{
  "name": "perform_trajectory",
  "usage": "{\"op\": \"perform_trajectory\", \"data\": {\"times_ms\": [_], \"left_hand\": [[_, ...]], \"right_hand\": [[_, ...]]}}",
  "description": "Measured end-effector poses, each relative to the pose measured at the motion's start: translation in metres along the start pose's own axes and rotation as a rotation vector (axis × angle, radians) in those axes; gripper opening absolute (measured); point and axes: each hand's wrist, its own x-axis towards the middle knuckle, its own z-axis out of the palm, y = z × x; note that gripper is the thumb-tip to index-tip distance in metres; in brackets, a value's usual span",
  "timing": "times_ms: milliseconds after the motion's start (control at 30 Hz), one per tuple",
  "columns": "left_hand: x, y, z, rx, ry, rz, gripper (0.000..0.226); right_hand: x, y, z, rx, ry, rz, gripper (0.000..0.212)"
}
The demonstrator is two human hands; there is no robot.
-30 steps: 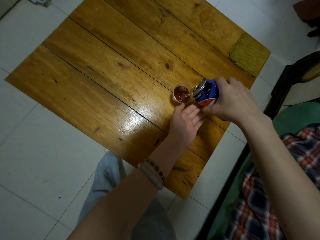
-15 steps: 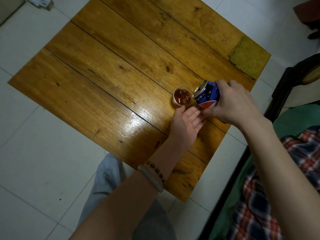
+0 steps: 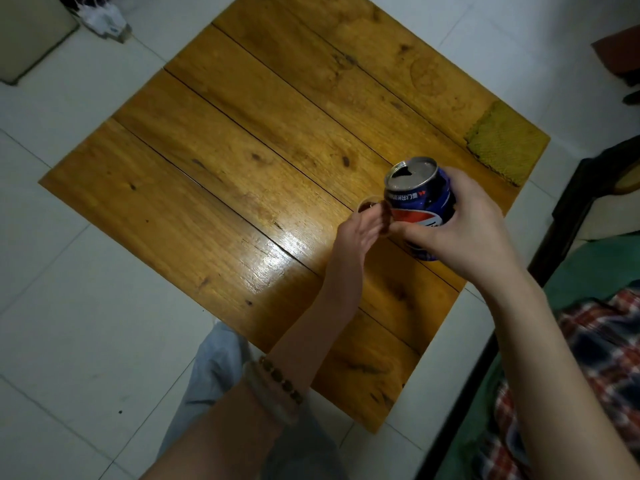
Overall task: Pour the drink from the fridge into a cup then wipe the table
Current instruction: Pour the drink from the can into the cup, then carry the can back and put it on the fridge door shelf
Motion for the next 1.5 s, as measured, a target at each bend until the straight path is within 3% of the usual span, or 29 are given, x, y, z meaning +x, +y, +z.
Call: {"op": "perform_trajectory", "data": {"times_ms": [167, 433, 633, 867, 1133, 1367, 1500], "left_hand": [[-0.002, 0.034, -0.028, 0.029, -0.055, 0.195, 0.048], [0.029, 0.06, -0.093, 0.169, -0.028, 0.236, 0.055], [0.053, 0.061, -0.126, 0.353, -0.069, 0.212, 0.052], [0.081, 0.048, -0.15, 0.538, -0.126, 0.17, 0.042], [0.098, 0.053, -0.154, 0.66, -0.133, 0.197, 0.03], [0.11, 0.046, -0.155, 0.912, -0.199, 0.204, 0.059], [0.116, 0.043, -0.141, 0.964, -0.207, 0.286, 0.069]], "right_hand": [[0.003, -0.033, 0.017, 0.281, 0.108, -0.002, 0.08], [0.025, -0.065, 0.094, 0.633, 0.198, 0.084, 0.074], [0.047, -0.056, 0.143, 0.617, 0.199, 0.174, 0.074], [0.06, -0.037, 0.182, 0.563, 0.247, 0.154, 0.069], [0.07, -0.041, 0.187, 0.659, 0.274, 0.204, 0.062], [0.063, -0.028, 0.195, 0.72, 0.164, 0.202, 0.066], [0.06, -0.016, 0.197, 0.79, 0.084, 0.186, 0.08]]}}
